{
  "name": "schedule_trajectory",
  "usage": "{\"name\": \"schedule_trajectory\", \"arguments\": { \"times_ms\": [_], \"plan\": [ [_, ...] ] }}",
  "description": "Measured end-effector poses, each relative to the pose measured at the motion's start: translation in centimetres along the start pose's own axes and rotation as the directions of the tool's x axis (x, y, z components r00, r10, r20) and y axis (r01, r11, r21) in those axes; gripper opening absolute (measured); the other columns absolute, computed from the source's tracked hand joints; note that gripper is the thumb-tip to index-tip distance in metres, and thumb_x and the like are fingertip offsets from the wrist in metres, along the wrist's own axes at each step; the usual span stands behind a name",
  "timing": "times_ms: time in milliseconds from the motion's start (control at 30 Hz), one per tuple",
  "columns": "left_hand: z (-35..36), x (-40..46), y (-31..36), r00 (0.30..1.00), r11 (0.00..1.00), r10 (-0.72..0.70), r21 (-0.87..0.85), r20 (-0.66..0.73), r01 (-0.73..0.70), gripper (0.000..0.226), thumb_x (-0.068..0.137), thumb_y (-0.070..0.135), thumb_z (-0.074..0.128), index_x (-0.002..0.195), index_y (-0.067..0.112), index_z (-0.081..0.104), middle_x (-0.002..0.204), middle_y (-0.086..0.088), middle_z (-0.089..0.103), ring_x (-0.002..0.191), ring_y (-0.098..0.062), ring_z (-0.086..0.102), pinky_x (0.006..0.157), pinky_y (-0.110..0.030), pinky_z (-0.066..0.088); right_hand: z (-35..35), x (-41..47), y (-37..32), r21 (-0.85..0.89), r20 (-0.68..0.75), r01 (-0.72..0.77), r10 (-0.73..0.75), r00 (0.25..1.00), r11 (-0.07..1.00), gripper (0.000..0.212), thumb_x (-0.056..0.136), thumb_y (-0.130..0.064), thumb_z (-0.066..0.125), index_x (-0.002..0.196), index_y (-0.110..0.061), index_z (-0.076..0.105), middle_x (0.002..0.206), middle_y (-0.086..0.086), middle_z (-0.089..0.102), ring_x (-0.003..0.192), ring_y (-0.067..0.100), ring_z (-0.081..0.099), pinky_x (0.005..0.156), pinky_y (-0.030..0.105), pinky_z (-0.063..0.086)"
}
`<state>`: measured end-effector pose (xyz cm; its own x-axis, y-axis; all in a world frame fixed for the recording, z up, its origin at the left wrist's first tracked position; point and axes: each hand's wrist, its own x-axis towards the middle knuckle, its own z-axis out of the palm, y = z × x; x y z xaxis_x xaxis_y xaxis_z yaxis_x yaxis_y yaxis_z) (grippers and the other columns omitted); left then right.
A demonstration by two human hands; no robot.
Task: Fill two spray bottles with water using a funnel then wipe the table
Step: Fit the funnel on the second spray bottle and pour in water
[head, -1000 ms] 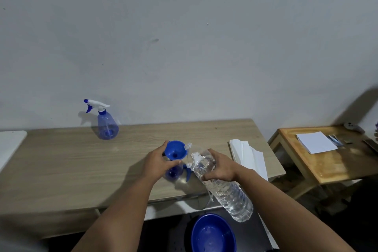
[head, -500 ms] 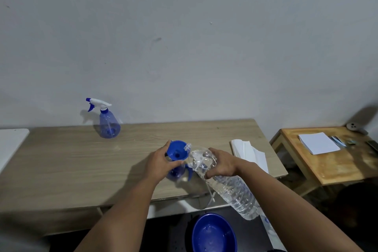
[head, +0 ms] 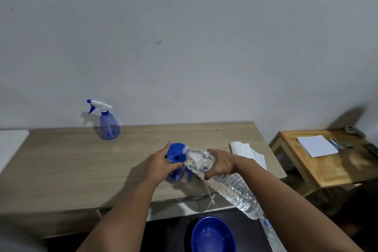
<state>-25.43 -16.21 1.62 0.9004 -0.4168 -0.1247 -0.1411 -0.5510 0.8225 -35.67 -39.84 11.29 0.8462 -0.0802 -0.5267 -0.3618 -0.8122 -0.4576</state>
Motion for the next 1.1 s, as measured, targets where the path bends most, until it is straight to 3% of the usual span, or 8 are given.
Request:
{"name": "schedule_trajectory", "arguments": {
  "times_ms": [100, 200, 367, 533, 700, 867, 967, 1100],
  "plan": [
    [-0.1, -0.1, 0.2, 1.0, 1.0, -0.002, 0.003, -0.001, 0.002, 0.118, 0.048, 0.073, 0.079, 0.153, 0.037, 0.039, 0.124, 0.011, 0.07, 0.109, -0.008, 0.065, 0.094, -0.037, 0.056, -0.1, 0.0, -0.1, 0.01, 0.017, -0.033, 0.032, 0.999, 0.999, 0.072, 0.067, -0.03, 0.089, 0.13, -0.022, 0.054, 0.117, 0.004, 0.068, 0.084, 0.02, 0.07, 0.065, 0.038, 0.063],
    [-0.2, 0.0, 0.4, 1.0, 1.0, -0.002, 0.008, 0.0, 0.002, 0.115, 0.05, 0.07, 0.081, 0.152, 0.037, 0.04, 0.122, 0.011, 0.071, 0.108, -0.009, 0.066, 0.094, -0.037, 0.056, -0.3, -0.1, -0.3, 0.006, 0.025, -0.043, 0.043, 0.999, 0.999, 0.07, 0.067, -0.031, 0.089, 0.127, -0.023, 0.055, 0.115, 0.003, 0.068, 0.084, 0.021, 0.071, 0.061, 0.035, 0.062],
    [-0.2, 0.2, 0.4, 1.0, 1.0, -0.003, -0.002, 0.006, 0.003, 0.121, 0.044, 0.076, 0.076, 0.152, 0.035, 0.041, 0.128, 0.01, 0.069, 0.113, -0.01, 0.065, 0.096, -0.038, 0.055, -0.6, -0.2, -0.7, 0.019, 0.05, -0.076, 0.075, 0.996, 0.997, 0.071, 0.074, -0.023, 0.089, 0.133, -0.016, 0.05, 0.122, 0.01, 0.067, 0.082, 0.023, 0.071, 0.069, 0.044, 0.063],
    [-0.3, 0.1, 0.5, 1.0, 1.0, -0.008, -0.007, -0.001, 0.008, 0.124, 0.042, 0.079, 0.076, 0.152, 0.035, 0.04, 0.133, 0.007, 0.067, 0.118, -0.014, 0.064, 0.099, -0.039, 0.054, -0.6, -0.2, -1.0, -0.049, 0.041, -0.079, 0.081, 0.996, 0.996, 0.09, 0.075, -0.029, 0.089, 0.15, -0.011, 0.042, 0.143, 0.015, 0.058, 0.12, 0.035, 0.066, 0.094, 0.049, 0.063],
    [-0.2, 0.0, 0.8, 1.0, 1.0, -0.003, -0.016, -0.006, 0.003, 0.116, 0.052, 0.067, 0.086, 0.153, 0.034, 0.04, 0.136, 0.004, 0.065, 0.12, -0.015, 0.063, 0.101, -0.039, 0.053, -0.6, -0.2, -1.0, -0.054, 0.045, -0.065, 0.068, 0.997, 0.996, 0.085, 0.077, -0.028, 0.088, 0.148, -0.012, 0.045, 0.14, 0.012, 0.06, 0.117, 0.032, 0.064, 0.092, 0.042, 0.062],
    [-0.4, -0.1, 1.0, 1.0, 1.0, -0.007, -0.021, 0.001, 0.007, 0.128, 0.039, 0.082, 0.074, 0.153, 0.033, 0.041, 0.136, 0.005, 0.065, 0.12, -0.015, 0.063, 0.101, -0.041, 0.054, -0.7, -0.3, -1.3, -0.077, 0.036, -0.058, 0.061, 0.997, 0.995, 0.079, 0.073, -0.034, 0.088, 0.139, -0.013, 0.05, 0.133, 0.009, 0.064, 0.115, 0.032, 0.065, 0.097, 0.049, 0.061],
    [-0.4, -0.1, 0.9, 1.0, 1.0, -0.004, -0.021, 0.005, 0.004, 0.126, 0.04, 0.081, 0.075, 0.153, 0.034, 0.041, 0.135, 0.007, 0.066, 0.118, -0.012, 0.064, 0.099, -0.04, 0.054, -0.7, -0.4, -1.4, -0.067, 0.047, -0.058, 0.062, 0.997, 0.996, 0.076, 0.073, -0.032, 0.089, 0.138, -0.015, 0.051, 0.129, 0.009, 0.065, 0.112, 0.031, 0.067, 0.091, 0.046, 0.063],
    [-0.4, -0.1, 0.8, 1.0, 1.0, -0.003, -0.013, 0.003, 0.003, 0.123, 0.043, 0.078, 0.076, 0.152, 0.034, 0.041, 0.132, 0.008, 0.068, 0.116, -0.012, 0.064, 0.099, -0.038, 0.054, -0.7, -0.4, -1.3, -0.061, 0.055, -0.058, 0.061, 0.997, 0.996, 0.07, 0.076, -0.029, 0.088, 0.136, -0.017, 0.052, 0.126, 0.006, 0.064, 0.102, 0.023, 0.066, 0.061, 0.025, 0.056]
  ]
}}
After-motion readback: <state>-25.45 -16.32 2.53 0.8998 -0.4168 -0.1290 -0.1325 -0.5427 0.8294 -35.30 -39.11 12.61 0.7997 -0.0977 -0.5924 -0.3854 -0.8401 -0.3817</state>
